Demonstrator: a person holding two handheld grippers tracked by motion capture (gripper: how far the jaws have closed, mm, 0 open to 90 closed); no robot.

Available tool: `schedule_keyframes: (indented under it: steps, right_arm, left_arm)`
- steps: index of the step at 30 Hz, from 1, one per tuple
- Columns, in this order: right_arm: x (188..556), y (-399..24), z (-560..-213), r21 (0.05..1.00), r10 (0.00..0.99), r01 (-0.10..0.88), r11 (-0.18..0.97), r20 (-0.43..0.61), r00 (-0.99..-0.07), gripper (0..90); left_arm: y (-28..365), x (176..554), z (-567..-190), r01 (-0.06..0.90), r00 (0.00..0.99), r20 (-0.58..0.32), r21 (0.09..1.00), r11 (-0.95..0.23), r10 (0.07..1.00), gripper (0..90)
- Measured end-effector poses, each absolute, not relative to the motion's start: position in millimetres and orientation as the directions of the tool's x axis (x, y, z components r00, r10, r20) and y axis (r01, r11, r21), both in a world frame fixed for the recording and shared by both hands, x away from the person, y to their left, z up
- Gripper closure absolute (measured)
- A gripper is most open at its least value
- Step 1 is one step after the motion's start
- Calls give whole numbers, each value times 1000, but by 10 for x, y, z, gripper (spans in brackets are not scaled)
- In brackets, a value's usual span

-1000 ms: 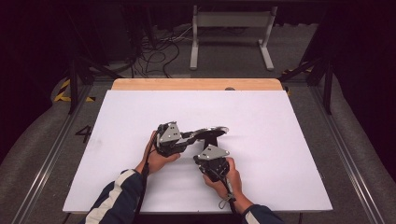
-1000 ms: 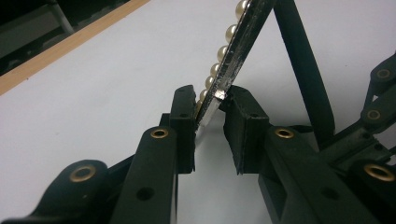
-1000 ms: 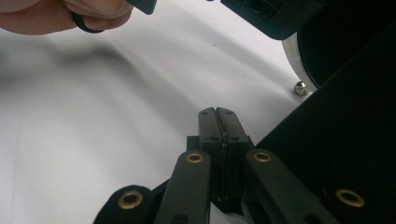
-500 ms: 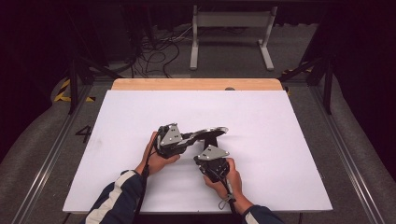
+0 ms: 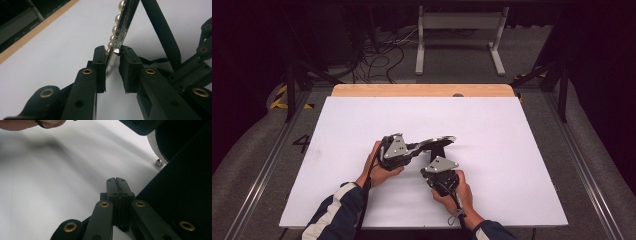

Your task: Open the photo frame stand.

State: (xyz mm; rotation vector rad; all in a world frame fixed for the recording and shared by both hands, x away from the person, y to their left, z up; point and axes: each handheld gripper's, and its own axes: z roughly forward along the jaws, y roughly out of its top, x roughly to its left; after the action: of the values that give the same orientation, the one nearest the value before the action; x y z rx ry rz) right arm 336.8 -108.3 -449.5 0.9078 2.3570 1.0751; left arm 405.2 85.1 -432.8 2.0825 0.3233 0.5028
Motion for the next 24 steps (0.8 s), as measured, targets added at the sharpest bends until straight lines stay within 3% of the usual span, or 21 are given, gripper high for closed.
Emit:
schedule_keyframes:
  steps: [24]
  right_arm:
    - [3328,-1146,-4518,775,716,416,476,-66,-695,900]
  left_arm:
    - [851,3987,-4328,12,872,260,837,-547,415,771]
